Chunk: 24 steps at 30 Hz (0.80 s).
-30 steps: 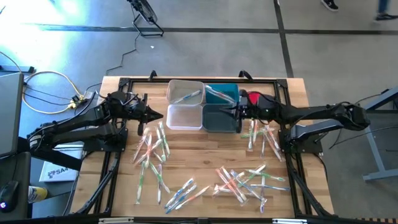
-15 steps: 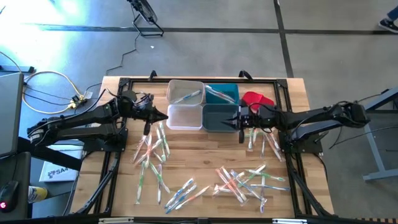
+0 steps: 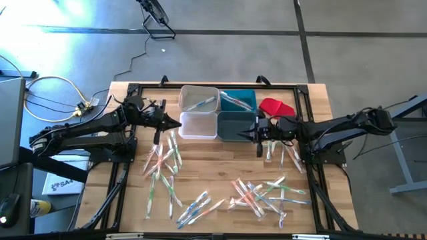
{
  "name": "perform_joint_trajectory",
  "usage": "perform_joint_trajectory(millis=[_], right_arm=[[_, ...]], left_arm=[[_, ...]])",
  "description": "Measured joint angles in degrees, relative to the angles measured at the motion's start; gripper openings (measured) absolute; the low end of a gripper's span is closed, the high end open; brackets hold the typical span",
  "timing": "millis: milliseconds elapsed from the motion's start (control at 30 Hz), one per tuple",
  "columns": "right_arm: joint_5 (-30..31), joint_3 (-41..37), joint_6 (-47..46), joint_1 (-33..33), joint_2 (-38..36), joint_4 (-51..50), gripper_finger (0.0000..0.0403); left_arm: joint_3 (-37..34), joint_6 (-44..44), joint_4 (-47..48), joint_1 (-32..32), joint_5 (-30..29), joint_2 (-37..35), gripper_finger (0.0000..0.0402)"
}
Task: Pick & Place Toothbrushes
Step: Put the green toothbrush into the green bin
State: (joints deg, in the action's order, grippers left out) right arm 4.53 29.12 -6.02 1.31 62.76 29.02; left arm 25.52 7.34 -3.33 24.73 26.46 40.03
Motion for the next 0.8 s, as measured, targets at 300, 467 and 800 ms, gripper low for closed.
perform_joint_trajectory(millis=[300,467,800], right_arm=[[10.0,0.0,-2.8,0.6,0.0,-0.1,0.0002],[10.4,0.0,-2.8,0.6,0.0,-0.1,0.0002],[10.4,0.0,-2.8,0.6,0.0,-0.1,0.0002]], left_arm=[[-4.2,4.2,-6.6,0.0,4.5,0.0,0.0001],[-8.7,4.0,-10.2,0.0,4.1,0.0,0.0001],[-9.5,4.4,-18.3,0.0,4.0,0.0,0.0001]])
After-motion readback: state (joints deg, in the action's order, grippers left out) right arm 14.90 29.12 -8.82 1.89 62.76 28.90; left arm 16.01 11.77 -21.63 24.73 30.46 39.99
